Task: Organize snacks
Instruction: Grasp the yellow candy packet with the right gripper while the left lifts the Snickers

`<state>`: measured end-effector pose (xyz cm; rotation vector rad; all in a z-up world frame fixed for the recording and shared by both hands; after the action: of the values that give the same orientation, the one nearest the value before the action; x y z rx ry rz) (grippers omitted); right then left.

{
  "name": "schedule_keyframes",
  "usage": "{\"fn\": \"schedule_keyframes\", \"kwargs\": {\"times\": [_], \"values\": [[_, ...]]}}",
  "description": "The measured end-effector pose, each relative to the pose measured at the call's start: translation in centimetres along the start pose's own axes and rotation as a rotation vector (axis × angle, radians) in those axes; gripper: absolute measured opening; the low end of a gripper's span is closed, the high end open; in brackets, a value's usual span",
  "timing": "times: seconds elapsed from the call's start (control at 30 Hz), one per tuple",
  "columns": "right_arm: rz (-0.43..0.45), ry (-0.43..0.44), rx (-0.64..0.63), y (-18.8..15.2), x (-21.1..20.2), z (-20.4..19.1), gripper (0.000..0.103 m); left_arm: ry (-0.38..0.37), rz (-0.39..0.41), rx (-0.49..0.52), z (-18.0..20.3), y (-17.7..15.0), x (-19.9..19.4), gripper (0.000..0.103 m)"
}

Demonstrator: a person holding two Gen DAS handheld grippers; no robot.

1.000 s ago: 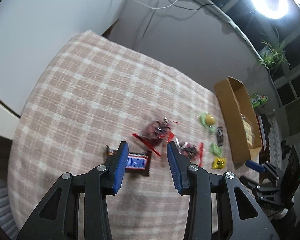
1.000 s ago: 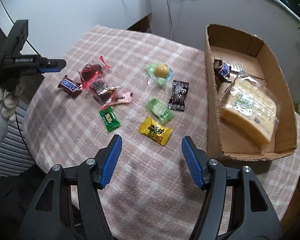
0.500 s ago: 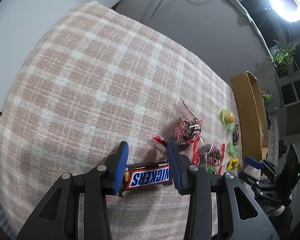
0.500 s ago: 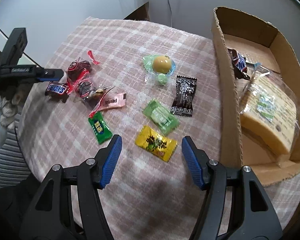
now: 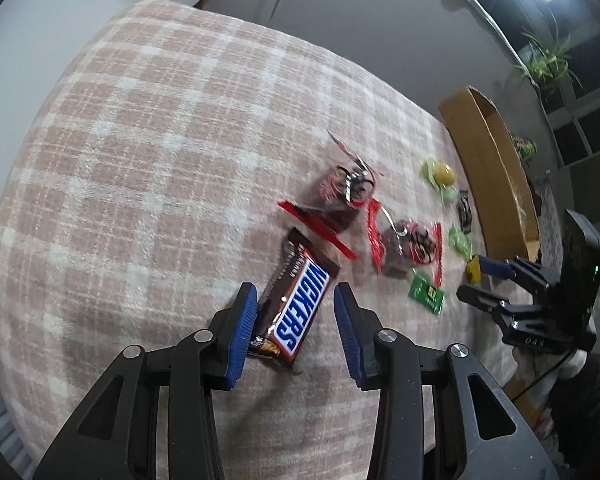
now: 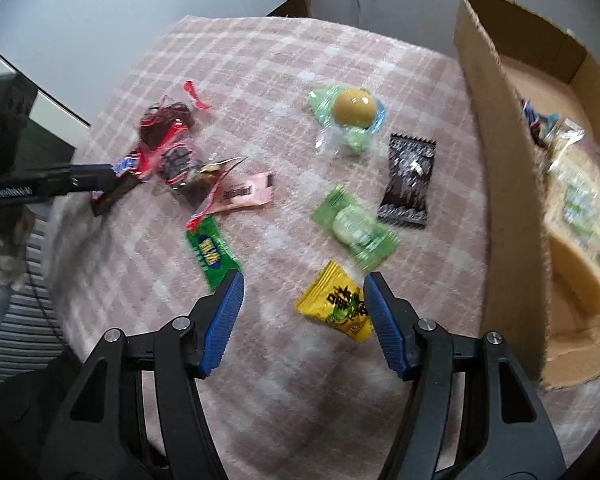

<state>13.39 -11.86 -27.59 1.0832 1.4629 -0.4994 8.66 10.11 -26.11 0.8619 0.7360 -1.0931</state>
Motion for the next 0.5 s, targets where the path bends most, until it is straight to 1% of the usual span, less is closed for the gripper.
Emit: {"fn": "schedule_keyframes", "kwargs": {"times": [0.03, 0.13, 0.23, 0.27, 0.37, 0.5], "values": [[0.002, 0.002, 0.002, -0.1, -0.1, 0.0, 0.065, 0.009, 0.000, 0.015, 0.3, -0.2, 0.0, 0.038], [0.007, -0.028, -0.013, -0.3, -0.3, 0.1, 0.065, 0.040, -0.001, 0.056, 1.1, -0.5, 0.3, 0.038], [0.014, -0.072, -0.036, -1.0, -0.8, 0.5, 0.065, 0.077, -0.005, 0.113, 2.0, -0.9, 0.5, 0.039], [0.007, -0.099, -0.048, -1.2, -0.7, 0.5, 0.065, 0.089, -0.006, 0.128, 2.2, -1.1, 0.6, 0.039], [-0.002, -0.136, -0.087, -1.5, -0.3, 0.3, 0.065, 0.131, -0.012, 0.150, 2.5, -1.1, 0.9, 0.039], [-0.005, -0.149, -0.086, -1.7, -0.3, 0.2, 0.065, 0.147, -0.018, 0.143, 2.4, -1.0, 1.3, 0.039]]}}
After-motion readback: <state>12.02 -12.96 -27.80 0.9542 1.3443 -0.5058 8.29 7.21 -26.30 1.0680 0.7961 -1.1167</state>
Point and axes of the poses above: each gripper's, at about its wrist camera, not at the fingertips, and x roughly the way its jaws point, z to its right, y to its top, the point moved 3 cm from there along x, roughly the way its jaws point, and after that the axes turned 5 degrees about -y, right-handed, at the moved point
